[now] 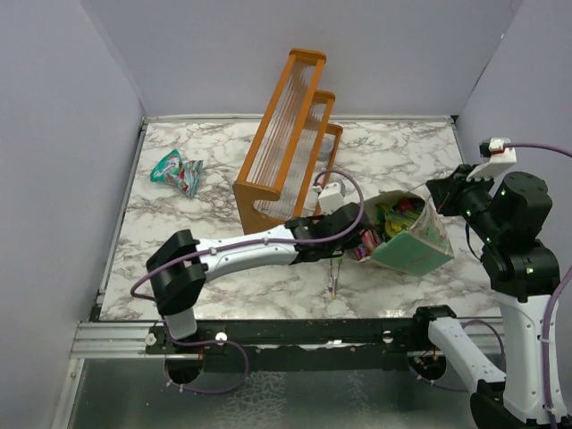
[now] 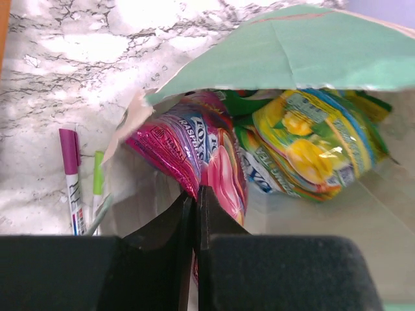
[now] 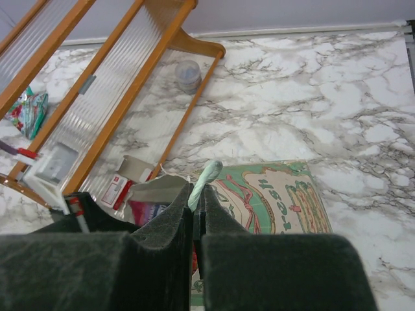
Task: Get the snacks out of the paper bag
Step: Take out the snack from the paper bag, then place the snack at the center of the board.
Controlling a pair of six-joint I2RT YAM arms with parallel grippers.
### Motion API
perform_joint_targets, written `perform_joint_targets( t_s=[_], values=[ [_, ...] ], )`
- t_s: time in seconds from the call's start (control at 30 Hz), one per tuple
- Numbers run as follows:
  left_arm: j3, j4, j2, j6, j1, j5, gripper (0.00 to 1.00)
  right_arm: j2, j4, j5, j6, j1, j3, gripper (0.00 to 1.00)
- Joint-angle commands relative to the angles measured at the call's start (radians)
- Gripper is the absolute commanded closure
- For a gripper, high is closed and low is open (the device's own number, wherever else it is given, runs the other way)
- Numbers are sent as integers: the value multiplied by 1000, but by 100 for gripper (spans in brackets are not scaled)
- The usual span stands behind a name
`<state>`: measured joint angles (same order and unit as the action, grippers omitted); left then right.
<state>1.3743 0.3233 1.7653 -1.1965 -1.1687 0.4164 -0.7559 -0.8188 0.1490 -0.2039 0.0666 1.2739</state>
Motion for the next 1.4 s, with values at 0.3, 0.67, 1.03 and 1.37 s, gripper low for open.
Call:
perform_joint_targets(
  t_s=[0.3,0.67,1.03,1.37],
  values=[
    [-52,-158,-320,132,19,-112,100,33,96,-24,11,7,-10,99],
    [-93,-331,-597,525,23,-149,100,46,104,-23,11,9,-27,99],
    [57,-526,-598,1173,38,427,100,51,99,-18,8,9,-21,99],
    [133,-599,-540,1200,378,441,100,43,95,-15,10,9,-8,99]
  ],
)
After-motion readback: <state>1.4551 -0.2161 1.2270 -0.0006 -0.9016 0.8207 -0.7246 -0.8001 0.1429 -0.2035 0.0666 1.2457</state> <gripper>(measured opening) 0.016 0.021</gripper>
